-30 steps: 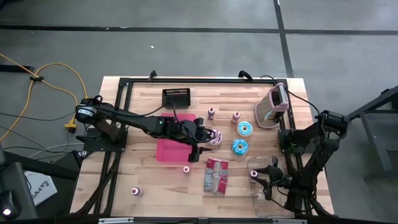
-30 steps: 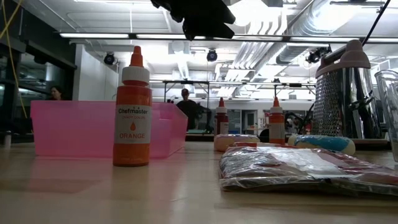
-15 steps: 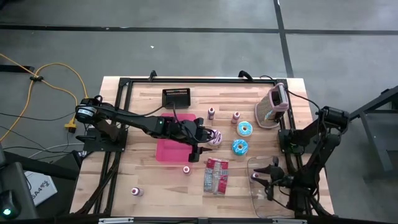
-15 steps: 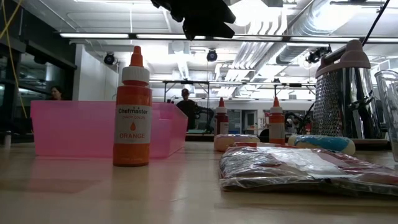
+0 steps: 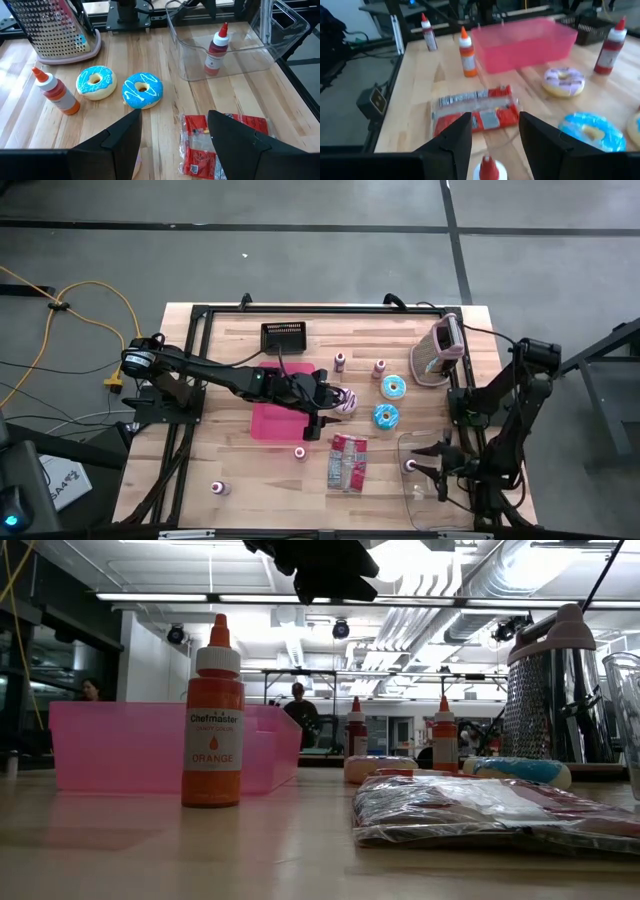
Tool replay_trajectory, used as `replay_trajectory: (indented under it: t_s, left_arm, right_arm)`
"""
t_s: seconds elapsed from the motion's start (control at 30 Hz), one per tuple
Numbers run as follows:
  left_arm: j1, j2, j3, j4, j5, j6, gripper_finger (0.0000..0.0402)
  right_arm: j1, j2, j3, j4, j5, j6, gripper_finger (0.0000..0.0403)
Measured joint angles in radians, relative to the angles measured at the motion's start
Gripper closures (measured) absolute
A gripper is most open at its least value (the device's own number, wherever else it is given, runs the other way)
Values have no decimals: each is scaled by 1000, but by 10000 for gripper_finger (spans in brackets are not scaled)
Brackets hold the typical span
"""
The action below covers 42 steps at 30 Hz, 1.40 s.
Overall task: Pick & Place Food Item
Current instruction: Put the bottom red food coloring bottle into the transparent bin
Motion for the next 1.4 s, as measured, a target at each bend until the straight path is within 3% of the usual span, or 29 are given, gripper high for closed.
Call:
replay_trajectory:
  t_s: [0.63, 1.0, 1.17, 1.4]
  left_arm:
    - [0, 0, 0, 0, 0, 0, 181]
    - [0, 0, 0, 0, 0, 0, 181]
    - [0, 0, 0, 0, 0, 0, 181]
    - [0, 0, 0, 0, 0, 0, 181]
  right_arm:
    - [0, -339, 0, 7, 113, -343, 252]
    - [0, -373, 0, 12, 89, -420, 252]
    - [0, -373, 0, 27, -13, -420, 252]
    - [0, -372, 0, 41, -376, -403, 252]
